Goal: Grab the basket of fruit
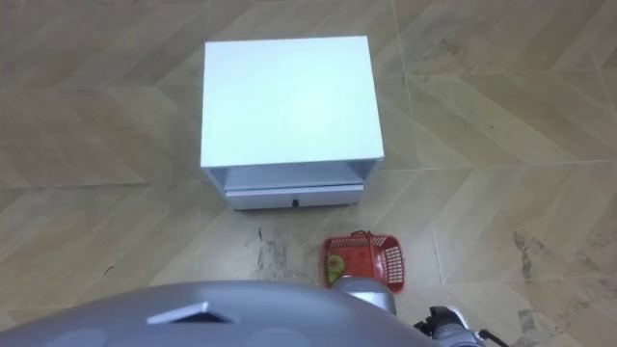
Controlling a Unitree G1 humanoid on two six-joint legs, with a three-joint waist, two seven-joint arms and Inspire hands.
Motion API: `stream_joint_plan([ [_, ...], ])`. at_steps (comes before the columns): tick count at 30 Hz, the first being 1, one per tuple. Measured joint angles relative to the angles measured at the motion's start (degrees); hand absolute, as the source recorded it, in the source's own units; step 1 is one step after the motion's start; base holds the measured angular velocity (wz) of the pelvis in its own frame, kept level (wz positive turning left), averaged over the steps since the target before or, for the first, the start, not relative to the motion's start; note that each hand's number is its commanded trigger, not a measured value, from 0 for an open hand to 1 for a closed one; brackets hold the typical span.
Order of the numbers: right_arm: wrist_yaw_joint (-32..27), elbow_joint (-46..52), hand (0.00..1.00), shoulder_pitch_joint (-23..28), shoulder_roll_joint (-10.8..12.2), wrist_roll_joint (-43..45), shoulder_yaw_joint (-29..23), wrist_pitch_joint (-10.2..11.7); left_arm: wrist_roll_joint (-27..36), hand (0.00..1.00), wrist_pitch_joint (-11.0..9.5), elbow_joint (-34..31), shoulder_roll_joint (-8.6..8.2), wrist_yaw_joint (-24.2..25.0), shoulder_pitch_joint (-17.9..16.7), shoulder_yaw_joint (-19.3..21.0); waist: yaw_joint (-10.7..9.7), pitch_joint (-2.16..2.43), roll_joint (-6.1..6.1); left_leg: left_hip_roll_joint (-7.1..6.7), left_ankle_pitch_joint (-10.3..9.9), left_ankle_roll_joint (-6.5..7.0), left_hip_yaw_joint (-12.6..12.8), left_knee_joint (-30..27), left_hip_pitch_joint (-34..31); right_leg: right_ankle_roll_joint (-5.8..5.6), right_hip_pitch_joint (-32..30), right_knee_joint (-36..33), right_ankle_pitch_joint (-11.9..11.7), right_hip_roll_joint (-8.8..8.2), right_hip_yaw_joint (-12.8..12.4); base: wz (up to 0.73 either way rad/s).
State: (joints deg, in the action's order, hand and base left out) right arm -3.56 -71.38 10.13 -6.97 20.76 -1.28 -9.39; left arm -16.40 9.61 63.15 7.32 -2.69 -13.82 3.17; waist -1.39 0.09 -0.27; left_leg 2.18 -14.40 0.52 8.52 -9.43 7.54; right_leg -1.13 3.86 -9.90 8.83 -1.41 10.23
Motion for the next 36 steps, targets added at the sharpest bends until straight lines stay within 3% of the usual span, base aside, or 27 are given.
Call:
stream_joint_plan([
  [16, 1.81, -1.49, 0.00, -1.25, -0.02, -0.65, 0.17, -0.34, 0.57, 0.00, 0.52, 1.17, -0.05, 3.39, -0.55, -1.12, 0.09, -0.09, 0.04, -0.54, -0.02, 0.09, -0.69, -0.42, -0.05, -0.19, 0.14, -0.81, 0.64, -0.57, 0.11, 0.01],
  [25, 1.88, -2.59, 0.00, -1.71, -0.04, -0.69, 0.14, -1.74, 0.56, 0.00, 2.56, 1.14, -0.06, 3.52, -0.43, -1.23, 0.13, -0.10, -0.02, -0.91, -0.02, 0.10, -0.79, -0.78, -0.09, -0.50, 0.25, -1.00, 1.06, -1.18, 0.92, 0.02],
  [30, 1.65, -2.55, 0.00, -2.22, -0.15, -0.79, 0.14, -2.08, 0.56, 0.00, 3.00, 1.07, -0.05, 4.36, -0.18, -1.85, 0.08, -0.27, -0.20, -1.95, -0.18, 0.38, -0.83, -2.09, -0.33, -1.17, -0.49, -3.99, 2.79, -2.67, 1.11, 0.07],
  [33, 1.24, -1.91, 0.00, -2.30, -0.22, -0.97, 0.11, -2.49, 0.49, 0.00, 3.01, 0.91, -0.04, 4.60, 0.55, -2.58, 0.19, -0.33, -0.22, -3.02, -1.04, 1.77, -0.62, -2.41, -0.42, -1.71, -2.78, -9.26, 5.09, -4.44, 1.48, 0.07],
  [36, -0.07, -1.32, 0.00, -2.34, -0.46, -1.04, 0.05, -2.48, -0.11, 0.00, 2.88, 0.91, 0.19, 4.65, 1.04, -2.28, 0.17, -0.35, -0.11, -3.97, -1.74, 2.90, -0.47, -4.12, -1.19, -2.30, -5.24, -14.37, 5.80, -6.13, 1.12, -0.03],
])
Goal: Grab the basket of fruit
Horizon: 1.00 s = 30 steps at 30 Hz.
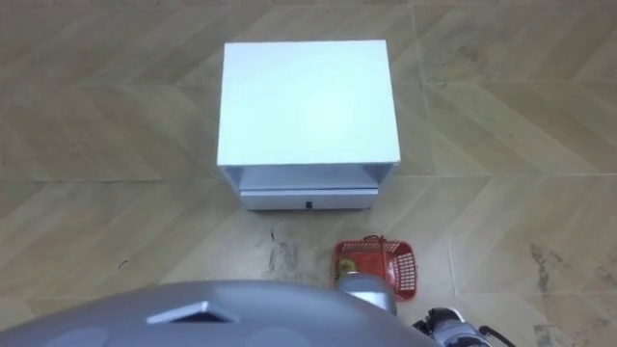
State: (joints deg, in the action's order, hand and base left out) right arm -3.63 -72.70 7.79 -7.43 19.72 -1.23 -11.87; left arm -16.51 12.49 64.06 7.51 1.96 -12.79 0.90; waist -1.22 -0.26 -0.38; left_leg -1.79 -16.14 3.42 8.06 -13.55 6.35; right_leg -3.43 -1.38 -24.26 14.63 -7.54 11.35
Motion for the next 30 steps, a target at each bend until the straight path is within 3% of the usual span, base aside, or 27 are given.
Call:
stream_joint_plan([
  [4, -0.03, 2.22, 0.00, -0.04, -0.41, 0.09, -0.05, 0.07, 0.05, 0.00, -1.32, -0.07, 1.07, -0.14, 0.86, 0.92, -0.17, -0.06, -0.10, -0.96, -0.40, 0.98, 1.55, -4.48, -3.86, -0.15, -4.87, -4.92, -0.61, -2.44, -0.36, -0.09],
  [6, -0.08, 4.17, 0.00, -2.23, -1.00, 0.22, -0.04, -0.03, 0.12, 0.00, -2.73, 0.06, 1.66, -0.33, 1.52, 3.23, 0.31, -0.25, 1.10, -0.43, -0.75, 2.88, 4.75, -5.06, -6.17, -0.11, -7.88, -8.26, -1.83, -3.21, -0.18, -0.29],
  [7, -0.25, 4.63, 0.00, -2.26, -1.16, 0.15, -0.07, 0.06, 0.09, 0.00, -2.84, 0.11, 1.95, -0.44, 1.94, 3.43, -0.29, -0.76, 1.12, -0.27, -1.03, 3.34, 5.91, -5.35, -6.44, -0.08, -8.65, -12.80, -1.55, -4.11, 0.44, 0.28],
  [8, -0.72, 4.87, 0.00, -1.57, -1.49, -0.03, -0.07, 0.45, 0.11, 0.00, -3.30, -0.14, 2.50, -0.95, 2.09, 3.38, -0.71, -0.85, 0.56, -0.46, -0.99, 3.55, 6.79, -5.40, -6.56, 0.22, -9.12, -23.00, -1.52, -6.02, 0.93, 0.43],
  [9, -1.21, 4.87, 0.00, -1.25, -2.01, -0.59, 0.01, 0.41, 0.10, 0.00, -3.90, -0.40, 2.81, -1.43, 1.84, 3.42, 0.27, -0.42, -0.25, -0.98, -0.80, 3.87, 7.37, -5.48, -6.78, 0.30, -8.46, -30.17, -1.47, -6.94, -0.08, 0.29],
  [11, -2.50, 4.89, 0.00, -2.45, -2.66, -1.57, 0.04, 0.95, 0.41, 0.00, -4.16, -0.81, 2.89, -1.94, 1.67, 3.43, 1.84, -0.14, -0.80, -1.03, -0.76, 4.12, 8.72, -6.56, -8.07, 0.73, -6.32, -34.61, -2.04, -7.47, -1.72, -0.21],
  [13, -3.54, 5.35, 0.00, -3.96, -2.81, -3.82, 0.03, 2.46, 0.62, 0.00, -4.29, -1.46, 2.91, -2.98, 1.04, 3.39, 1.93, 0.19, -1.07, -0.82, -0.55, 4.37, 8.87, -8.77, -11.58, 0.38, -2.93, -31.36, -2.05, -7.52, -2.17, -0.05],
  [15, -5.17, 6.51, 0.00, -5.66, -2.60, -8.77, 1.05, 4.17, 0.91, 0.00, -4.54, -1.57, 3.11, -3.95, 2.16, 2.98, 2.30, 0.04, -3.11, -0.65, -0.39, 4.49, 8.95, -13.36, -18.12, -0.82, 1.76, -20.04, -1.28, -7.28, -2.38, 0.10],
  [16, -5.63, 6.52, 0.00, -6.15, -2.63, -9.78, 1.66, 4.62, 1.15, 0.00, -4.61, -1.51, 3.13, -4.18, 2.56, 2.59, 2.59, 0.16, -3.51, -0.47, -0.39, 4.49, 8.92, -15.08, -20.13, -1.91, 2.64, -16.57, 0.50, -7.19, -2.31, 0.04],
  [17, -6.45, 6.55, 0.00, -6.94, -2.64, -10.58, 1.94, 5.10, 1.25, 0.00, -4.82, -1.20, 2.74, -4.31, 3.84, 2.33, 3.06, 0.22, -3.96, 0.59, -0.39, 4.48, 8.90, -18.25, -23.86, -3.13, 3.90, -10.45, 4.09, -6.14, -2.25, -0.09],
  [18, -6.92, 6.85, 0.00, -8.11, -2.47, -10.74, 2.41, 4.97, 1.42, 0.00, -5.32, -1.05, 2.48, -4.30, 4.48, 2.30, 4.11, 0.14, -3.81, 1.83, -0.13, 4.04, 8.83, -20.27, -26.79, -2.69, 4.13, -6.45, 6.23, -4.79, -2.18, -0.16],
  [22, -7.67, 11.16, 0.00, -8.90, -1.73, -13.19, 2.46, 4.19, 4.76, 0.00, -6.87, 0.32, 2.56, -5.44, 5.33, 2.19, 4.83, 0.14, -3.86, 3.18, 1.10, 2.67, 6.34, -23.78, -33.07, -2.21, 0.72, -5.64, 11.48, -2.97, -1.75, -0.03],
  [25, -10.58, 17.92, 0.00, -11.24, -1.75, -13.91, 1.63, 4.98, 8.04, 0.00, -8.48, 1.83, 2.74, -6.78, 6.34, 2.15, 4.66, 0.02, -3.80, 4.04, -0.05, 2.35, 4.46, -32.42, -42.02, -1.76, -7.93, -17.27, 20.09, -3.99, -0.05, 0.13],
  [26, -11.32, 18.86, 0.00, -11.80, -1.73, -14.05, 1.60, 5.11, 9.27, 0.00, -8.98, 2.34, 2.93, -6.95, 6.46, 2.01, 4.74, -0.02, -3.80, 3.89, -0.41, 2.49, 3.89, -34.34, -43.53, -1.65, -9.47, -20.13, 21.54, -4.37, 0.06, 0.25],
  [27, -12.45, 19.95, 0.00, -12.83, -1.72, -14.81, 1.51, 6.43, 11.14, 0.00, -9.50, 2.86, 3.53, -7.40, 6.97, 1.19, 4.51, -0.09, -3.71, 3.48, -1.58, 2.18, 2.48, -38.60, -46.47, -1.24, -11.86, -25.33, 24.41, -5.01, 0.60, 0.31],
  [28, -13.04, 19.93, 0.00, -13.27, -1.72, -15.16, 1.51, 7.21, 11.48, 0.00, -9.58, 2.94, 3.89, -7.72, 6.97, 0.79, 4.55, -0.16, -3.54, 3.09, -2.15, 2.47, 1.92, -40.40, -47.66, -1.07, -12.73, -27.66, 25.75, -5.49, 0.91, 0.38],
  [30, -14.95, 20.44, 0.00, -15.45, -1.72, -17.01, 1.27, 8.74, 12.63, 0.00, -10.70, 4.36, 5.23, -8.74, 7.08, -1.42, 5.24, -0.09, -3.23, 2.86, -5.21, 2.38, 1.08, -47.51, -51.81, -1.48, -15.76, -35.29, 29.54, -6.75, 1.06, 0.22],
])
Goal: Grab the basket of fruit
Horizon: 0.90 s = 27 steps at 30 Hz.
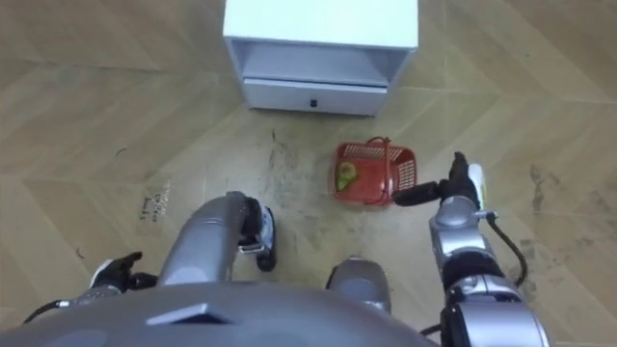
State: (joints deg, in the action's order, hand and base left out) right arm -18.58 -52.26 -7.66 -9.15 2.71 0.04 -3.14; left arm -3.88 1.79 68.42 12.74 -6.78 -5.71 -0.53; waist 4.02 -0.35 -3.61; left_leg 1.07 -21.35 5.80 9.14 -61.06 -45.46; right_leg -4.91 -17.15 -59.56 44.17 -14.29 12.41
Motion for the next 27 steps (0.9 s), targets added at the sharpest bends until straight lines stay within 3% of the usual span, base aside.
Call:
stream_joint_plan([
  [1, -0.32, 0.37, 0.00, -0.98, 0.00, -0.67, -0.26, 0.24, 0.06, 0.00, -0.35, 0.62, 0.17, -0.35, 0.24, -0.37, 0.23, 0.05, -0.02, 0.01, -0.85, -0.04, -0.06, -1.71, -1.21, -0.10, -1.17, -2.06, 0.77, -0.46, -0.07, 0.00],
  [2, -0.99, 0.86, 0.00, -2.89, -0.02, -2.01, -0.89, 1.44, 1.07, 0.00, -0.84, 1.79, 0.51, -0.89, 0.95, -1.30, 0.36, -0.20, 0.27, -0.03, -2.42, 1.09, 0.01, -4.93, -3.71, -0.22, -3.83, -8.65, 1.23, -1.77, 0.03, 0.09],
  [3, -1.77, 1.08, 0.00, -4.37, -0.05, -3.25, -1.16, 2.90, 2.19, 0.00, -1.18, 3.94, 0.88, -1.43, 1.91, -2.40, -0.32, -0.71, 0.93, -0.31, -3.30, 2.46, 0.10, -8.83, -6.03, 0.05, -6.72, -18.79, -1.04, -3.60, 0.14, 0.27],
  [4, -2.17, 1.23, 0.00, -4.54, -0.03, -3.49, -1.21, 3.52, 2.21, 0.00, -1.36, 4.90, 1.25, -1.68, 2.61, -2.96, -0.76, -0.79, 1.02, -0.32, -4.01, 3.03, 0.36, -10.93, -7.03, 0.12, -7.41, -24.10, -2.63, -4.26, -0.15, 0.61],
  [5, -2.55, 1.34, 0.00, -4.10, -0.01, -3.61, -1.25, 4.10, 2.21, 0.00, -2.02, 5.86, 2.27, -2.06, 3.82, -3.80, -1.19, -0.85, 0.17, -0.23, -5.79, 3.53, 1.43, -15.09, -8.89, -0.46, -8.73, -32.39, -5.81, -5.67, -1.58, 0.63],
  [6, -2.49, 1.53, 0.00, -4.21, -0.03, -3.61, -1.31, 4.13, 2.50, 0.00, -2.71, 5.91, 2.88, -3.14, 4.30, -4.14, -1.37, -0.91, -0.29, 0.38, -7.45, 3.78, 2.40, -19.49, -11.28, -0.51, -10.34, -37.87, -6.35, -6.51, -3.23, 0.53],
  [11, -2.41, 2.70, 0.00, -5.29, -0.04, -5.54, -1.41, 4.35, 6.50, 0.00, -3.31, 7.46, 2.78, -5.65, 6.10, -5.25, -3.18, -1.18, -0.63, 0.00, -12.07, 4.36, 3.13, -32.85, -18.78, -0.17, -16.74, -55.82, -6.54, -9.88, -6.26, 0.17],
  [13, -2.38, 3.77, 0.00, -5.28, -0.06, -7.69, -1.33, 4.54, 9.01, 0.00, -3.73, 8.28, 2.72, -6.21, 6.12, -7.10, -4.68, -1.46, -1.15, 0.03, -13.70, 4.82, 3.41, -38.18, -20.66, -0.16, -17.29, -62.38, -6.55, -9.82, -7.98, 0.28],
  [15, -2.29, 3.77, 0.00, -5.29, -0.08, -8.87, -1.33, 4.54, 10.05, 0.00, -4.03, 8.34, 2.73, -6.30, 6.01, -8.79, -5.51, -1.75, -1.83, 0.01, -14.72, 4.37, 3.36, -41.13, -21.70, -0.16, -17.45, -66.00, -6.55, -9.84, -8.59, 0.14],
  [22, -1.38, 5.54, 0.00, -3.19, -0.53, -12.19, -1.15, 4.53, 10.02, 0.00, -5.95, 7.74, 1.85, -6.68, 1.91, -11.93, -6.80, -1.66, -2.08, 0.85, -16.85, 2.33, 2.74, -46.01, -23.98, 0.25, -18.62, -71.90, -6.35, -9.57, -9.36, -0.01],
  [25, -1.21, 5.69, 0.00, -2.74, -0.56, -13.83, 1.01, 4.52, 10.01, 0.00, -5.97, 7.77, 1.87, -7.46, 0.06, -13.72, -6.74, -1.50, -2.34, 1.23, -17.33, 0.84, 2.83, -46.96, -24.32, 0.93, -19.51, -73.47, -6.02, -9.41, -10.41, -0.09],
  [27, -1.21, 5.84, 0.00, -2.35, -0.53, -13.46, 2.26, 4.52, 10.00, 0.00, -6.01, 7.56, 1.86, -7.60, -1.22, -14.34, -6.78, -1.46, -2.42, 0.76, -17.89, -0.31, 2.46, -48.20, -24.75, 2.69, -19.37, -75.06, -5.09, -9.39, -10.98, -0.04],
])
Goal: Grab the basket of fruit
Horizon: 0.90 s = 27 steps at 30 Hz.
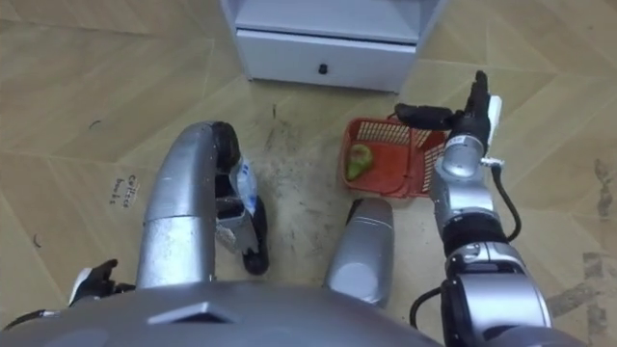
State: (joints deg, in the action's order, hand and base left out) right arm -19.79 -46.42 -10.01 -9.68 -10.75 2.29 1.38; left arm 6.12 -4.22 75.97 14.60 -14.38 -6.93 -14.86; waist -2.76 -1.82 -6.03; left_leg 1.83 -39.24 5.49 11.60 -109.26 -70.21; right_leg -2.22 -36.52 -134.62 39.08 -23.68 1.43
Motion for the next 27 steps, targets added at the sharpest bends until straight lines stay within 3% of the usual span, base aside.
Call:
stream_joint_plan([
  [2, -0.01, 0.07, 0.00, 0.04, -0.02, 0.33, 0.99, 0.00, 0.00, 0.00, 0.00, -0.01, 0.03, 0.02, -0.50, -0.10, -0.12, -0.03, -0.17, -1.48, -0.21, -1.07, -1.04, -1.80, -0.91, 0.73, 0.55, -1.89, 1.00, 0.12, -0.72, -0.06],
  [4, 0.02, 0.17, 0.00, 0.06, 0.00, 0.28, 1.67, 0.01, 0.01, 0.00, 0.00, -0.07, 0.09, 0.06, -0.92, -0.09, -0.06, 0.04, -0.53, -2.12, -0.09, -1.35, -1.36, -4.77, -2.05, 0.72, 1.56, -4.55, 1.93, 1.01, -2.05, -0.06],
  [5, 0.14, 0.26, 0.00, -0.14, -0.52, -0.16, 2.16, 0.03, 0.00, 0.00, -0.03, -0.56, -0.16, 0.13, -1.01, -0.08, -0.14, -0.28, -0.70, -2.45, -0.03, -1.56, -1.87, -7.05, -3.21, 0.83, 2.11, -6.51, 2.38, 1.78, -2.76, -0.21],
  [6, 0.51, 0.44, 0.00, -0.78, -1.94, -0.81, 2.60, 0.02, 0.00, 0.00, -0.28, -0.72, -1.98, 0.52, -0.66, -0.96, 1.02, -0.61, 1.39, -2.96, 0.14, -2.69, -3.80, -7.85, -4.71, 0.64, 1.33, -6.50, 2.35, 3.60, -2.79, -0.24],
  [7, 0.52, 0.72, 0.00, -0.88, -2.04, -1.29, 2.97, 0.03, 0.00, 0.00, -0.98, -0.72, -2.23, 1.45, -0.37, -2.13, 1.04, -0.60, 1.35, -3.51, 0.59, -3.60, -3.97, -7.44, -5.20, 0.63, 0.50, -6.55, 2.36, 3.42, -3.36, -0.22],
  [9, 0.90, 0.82, 0.00, -0.92, -1.80, -2.02, 3.49, 0.03, -0.03, 0.00, -1.39, -0.73, -1.99, 2.27, -0.05, -2.99, 0.93, -0.73, 1.03, -3.51, 0.66, -3.73, -4.14, -7.10, -5.22, 0.61, 0.18, -6.28, 2.36, 3.57, -3.39, 0.00],
  [16, 3.60, -0.81, 0.00, -0.95, -1.77, -2.97, 4.34, 0.15, -0.04, 0.00, -1.41, -0.84, -1.90, 4.28, 0.10, -4.20, 0.91, -0.50, 0.75, -3.55, 0.61, -3.92, -4.57, -7.08, -5.22, 0.54, 0.14, -6.09, 2.36, 3.74, -2.88, 0.03],
  [18, 4.58, -2.38, 0.00, -0.96, -1.79, -2.95, 4.56, 0.13, -0.05, 0.00, -1.28, -0.80, -1.89, 4.29, 0.69, -5.01, 1.20, -0.41, 1.20, -3.55, -1.23, -5.92, -4.62, -5.95, -5.13, 0.23, -0.54, -6.35, 2.51, 3.52, -2.56, 0.11],
  [20, 4.83, -2.91, 0.00, -0.96, -1.82, -2.98, 4.55, -0.07, -0.02, 0.00, -1.23, -0.79, -2.00, 4.27, 1.37, -5.90, 1.33, -0.79, 1.90, -3.45, -2.01, -6.44, -4.52, -5.39, -5.47, 0.14, -1.28, -6.80, 2.56, 3.28, -2.25, 0.14],
  [24, 5.06, -4.96, 0.00, -1.03, -1.87, -4.18, 5.74, -0.22, 0.00, 0.00, -1.11, -0.75, -2.60, 3.81, 1.69, -6.15, 1.74, -0.57, 3.37, -3.44, -1.96, -7.11, -3.98, -4.76, -6.53, 0.05, -3.55, -8.11, 2.63, 3.04, -3.36, 0.01],
  [27, 5.42, -7.23, 0.00, -1.04, -1.95, -5.01, 7.80, -0.23, 0.06, 0.00, -1.10, -0.73, -2.60, 3.83, 1.91, -7.06, 1.71, -0.46, 3.72, -3.42, -1.86, -7.33, -3.95, -4.44, -6.54, 0.10, -3.62, -8.18, 2.66, 3.21, -3.43, -0.03],
])
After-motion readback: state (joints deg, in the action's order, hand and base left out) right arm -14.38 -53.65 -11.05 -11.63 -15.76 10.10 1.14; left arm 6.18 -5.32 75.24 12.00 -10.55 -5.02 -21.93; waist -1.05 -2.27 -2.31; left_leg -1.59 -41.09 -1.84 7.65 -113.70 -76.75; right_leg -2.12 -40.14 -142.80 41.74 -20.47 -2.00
